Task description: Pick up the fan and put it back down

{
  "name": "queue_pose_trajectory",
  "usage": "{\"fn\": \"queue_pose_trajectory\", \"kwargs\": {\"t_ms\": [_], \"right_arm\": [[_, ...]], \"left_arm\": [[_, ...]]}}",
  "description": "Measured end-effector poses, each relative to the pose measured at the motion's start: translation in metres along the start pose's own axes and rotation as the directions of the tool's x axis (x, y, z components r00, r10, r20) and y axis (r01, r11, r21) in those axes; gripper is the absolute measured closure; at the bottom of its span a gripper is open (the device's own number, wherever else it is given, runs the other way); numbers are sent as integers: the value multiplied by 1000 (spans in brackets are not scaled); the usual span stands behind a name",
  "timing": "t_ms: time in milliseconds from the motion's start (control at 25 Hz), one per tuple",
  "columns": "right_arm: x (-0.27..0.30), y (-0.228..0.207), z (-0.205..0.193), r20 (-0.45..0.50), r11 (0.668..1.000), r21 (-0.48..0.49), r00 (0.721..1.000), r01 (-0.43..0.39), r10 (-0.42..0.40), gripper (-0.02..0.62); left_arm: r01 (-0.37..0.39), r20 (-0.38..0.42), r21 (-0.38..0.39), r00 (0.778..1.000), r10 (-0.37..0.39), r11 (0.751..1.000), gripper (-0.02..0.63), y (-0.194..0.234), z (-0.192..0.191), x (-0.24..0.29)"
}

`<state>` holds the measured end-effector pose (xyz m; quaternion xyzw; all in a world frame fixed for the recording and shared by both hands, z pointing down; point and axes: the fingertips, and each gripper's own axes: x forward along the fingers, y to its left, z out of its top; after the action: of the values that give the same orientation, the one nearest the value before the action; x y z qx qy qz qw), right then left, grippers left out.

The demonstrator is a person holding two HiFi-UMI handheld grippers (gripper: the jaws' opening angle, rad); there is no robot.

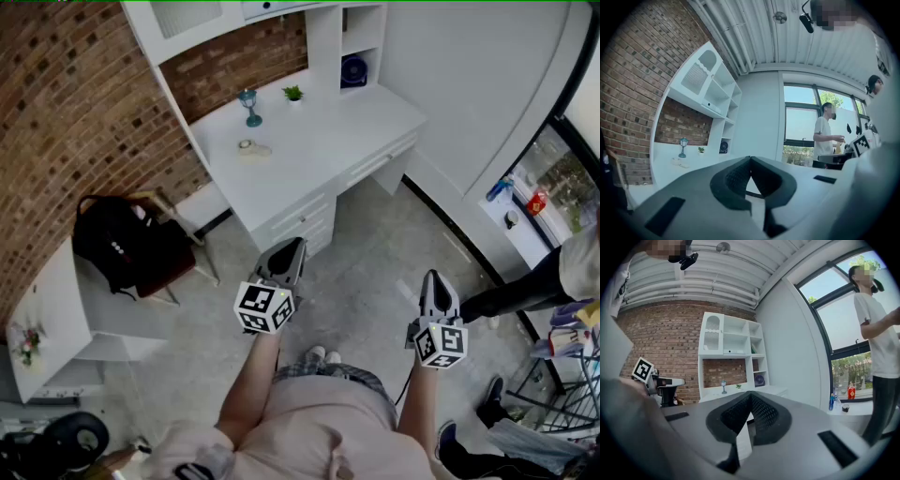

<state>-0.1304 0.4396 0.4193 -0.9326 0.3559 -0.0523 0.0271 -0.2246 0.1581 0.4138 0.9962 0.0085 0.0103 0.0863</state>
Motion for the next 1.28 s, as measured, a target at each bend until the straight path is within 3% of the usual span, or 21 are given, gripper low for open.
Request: {"fn": "queue_pose_trajectory", "kwargs": {"t_ms": [640,1160,1200,1280], "right_arm": [[7,4,0,5,1000,24,1000,19,-19,581],[15,9,0,4,999,41,1000,-19,19,580],[16,11,2,9,999,34,999,-35,35,571],[19,16,8,21,997,24,998,-68,67,485]], "left_arm": [[25,-20,-11,999,-25,1000,578,1,-7,12],[29,-36,-21,999,-30,999,578,5,-10,20],[29,-37,-21,999,-30,999,578,6,-10,20],[29,-40,-23,999,-30,999,578,7,-12,20]]}}
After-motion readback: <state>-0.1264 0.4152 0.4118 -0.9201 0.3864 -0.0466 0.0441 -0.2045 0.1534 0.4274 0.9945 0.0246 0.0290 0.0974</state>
